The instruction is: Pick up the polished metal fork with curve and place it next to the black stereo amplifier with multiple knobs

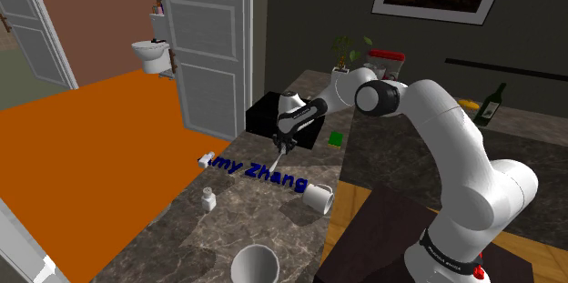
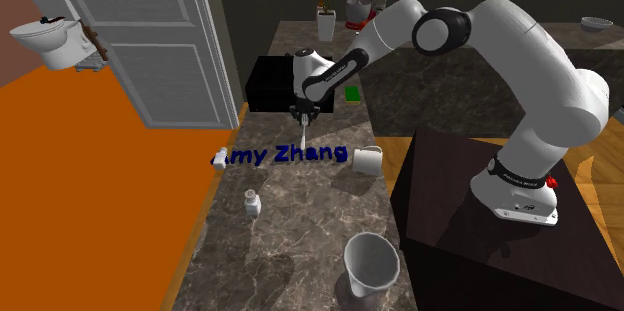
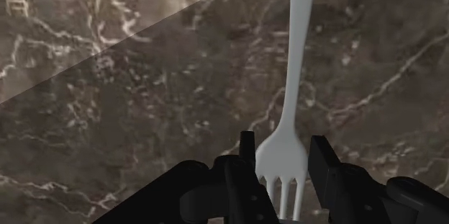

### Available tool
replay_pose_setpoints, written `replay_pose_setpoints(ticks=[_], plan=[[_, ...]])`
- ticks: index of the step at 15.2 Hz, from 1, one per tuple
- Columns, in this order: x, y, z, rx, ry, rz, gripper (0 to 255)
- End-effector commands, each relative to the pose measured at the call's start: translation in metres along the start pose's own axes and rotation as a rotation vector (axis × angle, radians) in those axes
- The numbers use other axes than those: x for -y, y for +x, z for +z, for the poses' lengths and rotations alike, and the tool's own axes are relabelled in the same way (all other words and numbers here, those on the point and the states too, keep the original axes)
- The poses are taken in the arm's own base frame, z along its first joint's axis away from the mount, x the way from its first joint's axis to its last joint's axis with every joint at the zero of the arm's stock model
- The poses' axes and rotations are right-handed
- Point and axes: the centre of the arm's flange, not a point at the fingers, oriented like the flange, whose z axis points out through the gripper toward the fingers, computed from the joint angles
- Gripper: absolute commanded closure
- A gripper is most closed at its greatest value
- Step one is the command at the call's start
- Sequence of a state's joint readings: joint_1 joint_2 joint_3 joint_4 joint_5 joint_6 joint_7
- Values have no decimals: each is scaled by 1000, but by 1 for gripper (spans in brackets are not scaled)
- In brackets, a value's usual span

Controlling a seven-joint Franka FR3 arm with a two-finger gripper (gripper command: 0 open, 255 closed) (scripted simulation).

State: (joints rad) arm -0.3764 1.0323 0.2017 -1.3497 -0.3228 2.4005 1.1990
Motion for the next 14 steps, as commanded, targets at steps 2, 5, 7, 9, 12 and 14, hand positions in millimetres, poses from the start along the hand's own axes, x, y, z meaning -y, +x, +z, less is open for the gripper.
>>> replay_pose_setpoints(ticks=[2,5,7,9,12,14], plan=[[0,-1,3,0,0,0,255],[0,-1,3,0,0,0,255],[0,-1,3,0,0,0,255],[0,-1,3,0,0,0,0],[0,-1,3,0,0,0,0],[0,-1,-11,0,0,0,0]])
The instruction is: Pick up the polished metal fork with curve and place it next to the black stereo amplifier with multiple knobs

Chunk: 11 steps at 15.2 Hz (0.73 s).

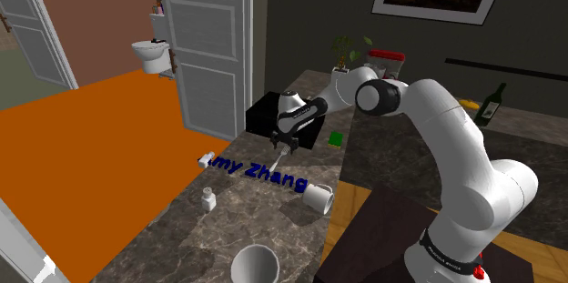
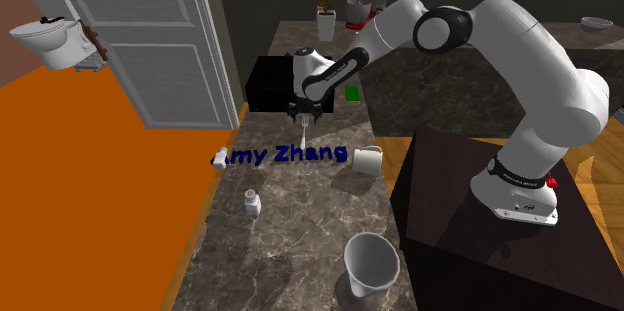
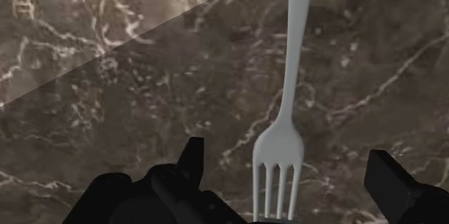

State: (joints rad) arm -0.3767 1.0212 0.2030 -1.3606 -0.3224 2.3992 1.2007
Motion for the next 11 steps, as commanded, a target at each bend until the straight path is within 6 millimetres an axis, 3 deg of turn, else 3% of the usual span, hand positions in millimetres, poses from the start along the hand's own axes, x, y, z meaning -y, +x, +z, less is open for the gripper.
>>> replay_pose_setpoints(ticks=[1,3,11], plan=[[0,1,-20,-1,1,0,0],[0,1,-44,-1,1,0,0],[0,1,-44,-1,1,0,0]])
